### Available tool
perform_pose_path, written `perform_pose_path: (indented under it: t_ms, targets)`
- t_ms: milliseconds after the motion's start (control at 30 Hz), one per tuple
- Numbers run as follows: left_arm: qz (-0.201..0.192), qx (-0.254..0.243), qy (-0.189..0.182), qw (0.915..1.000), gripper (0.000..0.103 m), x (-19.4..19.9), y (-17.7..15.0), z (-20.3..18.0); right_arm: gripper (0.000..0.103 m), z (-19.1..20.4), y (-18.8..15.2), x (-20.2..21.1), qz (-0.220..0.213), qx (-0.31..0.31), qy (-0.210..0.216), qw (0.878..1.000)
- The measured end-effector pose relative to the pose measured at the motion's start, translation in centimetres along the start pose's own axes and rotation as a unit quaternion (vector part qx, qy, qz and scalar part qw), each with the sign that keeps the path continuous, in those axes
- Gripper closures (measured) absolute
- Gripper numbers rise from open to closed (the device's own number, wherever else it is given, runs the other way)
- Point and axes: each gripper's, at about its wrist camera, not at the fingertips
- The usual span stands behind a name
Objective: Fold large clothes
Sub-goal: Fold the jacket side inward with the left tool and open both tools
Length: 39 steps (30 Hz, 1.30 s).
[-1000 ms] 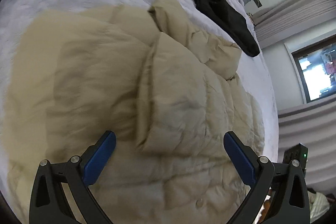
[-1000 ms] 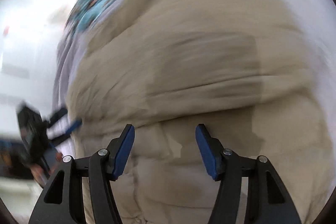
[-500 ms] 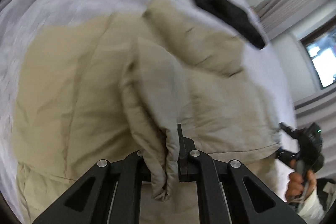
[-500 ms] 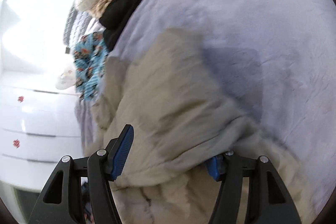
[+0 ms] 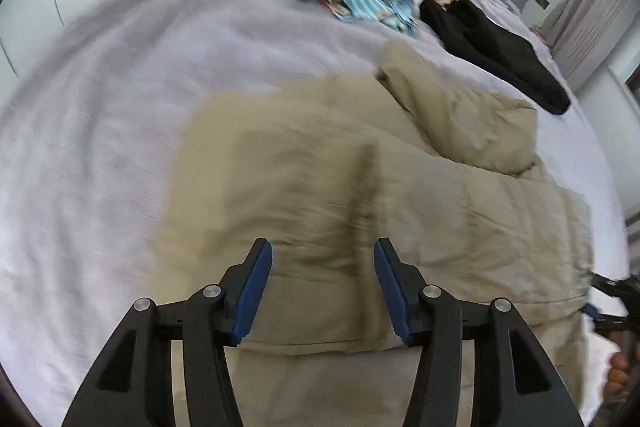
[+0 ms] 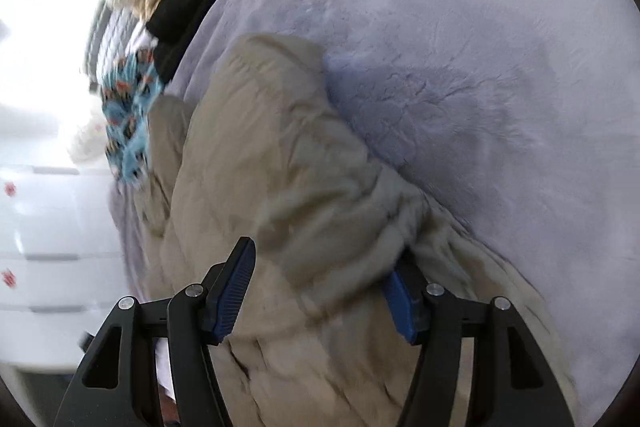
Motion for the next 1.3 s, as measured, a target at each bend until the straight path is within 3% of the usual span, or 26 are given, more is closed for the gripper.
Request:
perform_pose_path:
  t_ms: [100, 167, 200, 233, 300, 400, 467, 633, 767, 967, 1000, 1133, 1300]
  targets:
    - [-0.006, -0.001, -0.017, 0.9998, 0.048, 1.5, 0.2, 0.7, 0.038, 1.4, -1.2, 2.6, -0.017, 0.058, -0.043, 0.997]
    - [-0.010, -0.017, -0.034, 0.9992, 0.048, 2.0, 0.3, -0.5, 0.053, 2.7, -1.5, 4.3, -0.059, 0.113, -0.087, 0.988]
    - [-0.012, -0.028, -0.043, 0.9986, 0.048, 2.2, 0.4, -1.3, 0.072, 3.1, -1.3, 4.8, -0.073, 0.135, -0.105, 0.982]
    - [-0.013, -0.041, -0.053, 0.9977, 0.048, 2.1, 0.5, -2.4, 0.076, 3.7, -0.8, 5.0, -0.085, 0.155, -0.129, 0.976]
    - [-0.014, -0.067, -0.071, 0.9951, 0.048, 1.4, 0.6, -4.9, 0.078, 4.2, 0.7, 4.7, -0.089, 0.156, -0.127, 0.976]
    - [-0.021, -0.097, -0.065, 0.9930, 0.048, -0.6, 0.2, -7.7, 0.078, 4.9, 2.9, 2.7, -0.065, 0.147, -0.084, 0.983]
    - [-0.015, -0.101, -0.051, 0.9935, 0.048, -2.8, 0.1, -8.4, 0.078, 6.0, 3.9, 0.7, -0.045, 0.176, -0.070, 0.981]
    - [0.003, -0.103, -0.036, 0.9941, 0.049, -7.1, 0.1, -7.9, 0.083, 5.9, 4.6, -3.5, -0.017, 0.237, -0.125, 0.963]
    - [0.000, -0.117, -0.039, 0.9924, 0.048, -8.2, 0.2, -8.7, 0.085, 3.7, 5.1, -4.6, -0.036, 0.220, -0.129, 0.966]
    - [0.004, -0.115, -0.019, 0.9931, 0.048, -7.3, 0.2, -8.9, 0.085, 3.4, 5.2, -4.7, -0.044, 0.213, -0.130, 0.967]
    - [0.001, -0.113, -0.013, 0.9935, 0.048, -6.7, 0.2, -8.7, 0.081, 3.5, 5.1, -4.4, -0.043, 0.214, -0.134, 0.967]
    - [-0.008, -0.103, -0.004, 0.9946, 0.048, -4.1, -0.9, -7.0, 0.075, 4.0, 3.8, -2.1, -0.053, 0.229, -0.150, 0.960]
    - [0.007, -0.113, 0.016, 0.9934, 0.048, -4.1, -3.5, -5.2, 0.071, 3.7, 0.9, 0.0, -0.067, 0.250, -0.170, 0.951]
Point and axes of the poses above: each gripper's, at about its wrist camera, not at the fingertips, and x roughly against the way its jaws point, z to its left, y to its top, and after that the axes turned 4 degrees about x, right-handed
